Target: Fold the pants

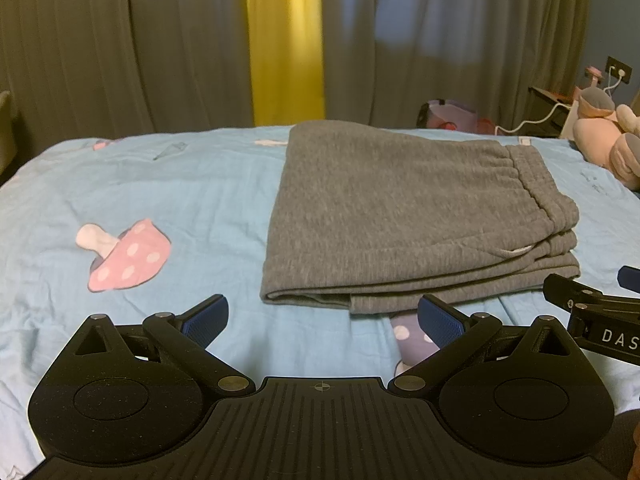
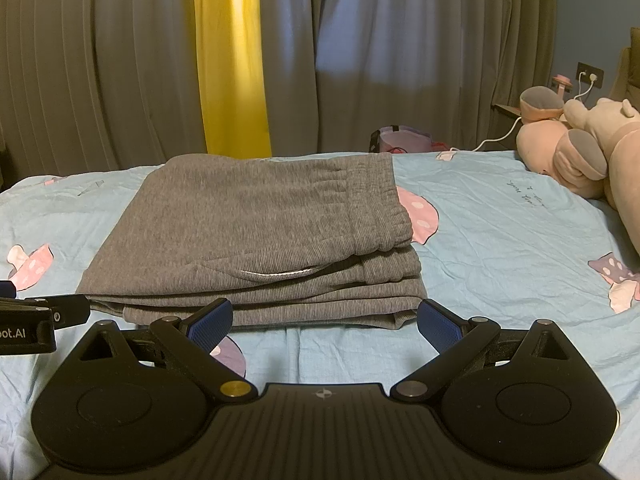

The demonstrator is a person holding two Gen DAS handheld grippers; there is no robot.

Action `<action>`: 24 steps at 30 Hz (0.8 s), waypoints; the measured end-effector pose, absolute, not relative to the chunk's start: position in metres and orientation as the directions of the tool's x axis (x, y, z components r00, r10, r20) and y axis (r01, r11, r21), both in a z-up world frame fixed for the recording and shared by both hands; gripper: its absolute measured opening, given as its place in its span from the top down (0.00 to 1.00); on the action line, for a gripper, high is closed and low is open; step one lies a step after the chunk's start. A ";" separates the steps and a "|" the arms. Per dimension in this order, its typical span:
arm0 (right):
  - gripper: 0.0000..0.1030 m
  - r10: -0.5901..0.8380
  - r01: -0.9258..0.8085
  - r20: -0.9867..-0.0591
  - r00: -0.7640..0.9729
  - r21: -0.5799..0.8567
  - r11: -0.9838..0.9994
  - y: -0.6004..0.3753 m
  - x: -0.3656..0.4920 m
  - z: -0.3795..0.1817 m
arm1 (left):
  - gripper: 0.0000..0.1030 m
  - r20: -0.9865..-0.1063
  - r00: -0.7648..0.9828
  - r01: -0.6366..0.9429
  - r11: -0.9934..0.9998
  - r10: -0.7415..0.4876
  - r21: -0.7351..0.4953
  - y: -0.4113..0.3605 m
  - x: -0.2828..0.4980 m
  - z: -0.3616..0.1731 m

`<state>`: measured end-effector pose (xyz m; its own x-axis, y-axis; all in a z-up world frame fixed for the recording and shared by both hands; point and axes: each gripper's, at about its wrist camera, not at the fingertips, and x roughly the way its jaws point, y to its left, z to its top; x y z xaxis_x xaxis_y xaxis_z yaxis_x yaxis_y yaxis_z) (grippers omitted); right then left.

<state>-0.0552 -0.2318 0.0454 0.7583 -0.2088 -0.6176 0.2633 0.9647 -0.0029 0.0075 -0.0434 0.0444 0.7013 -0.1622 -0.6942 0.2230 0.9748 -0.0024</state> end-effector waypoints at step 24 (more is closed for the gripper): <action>0.04 -0.209 0.258 -0.622 0.755 -0.012 0.966 -0.232 -0.055 0.044 | 0.00 -0.696 0.695 0.220 0.975 -0.183 -0.037 -0.040 0.010 0.044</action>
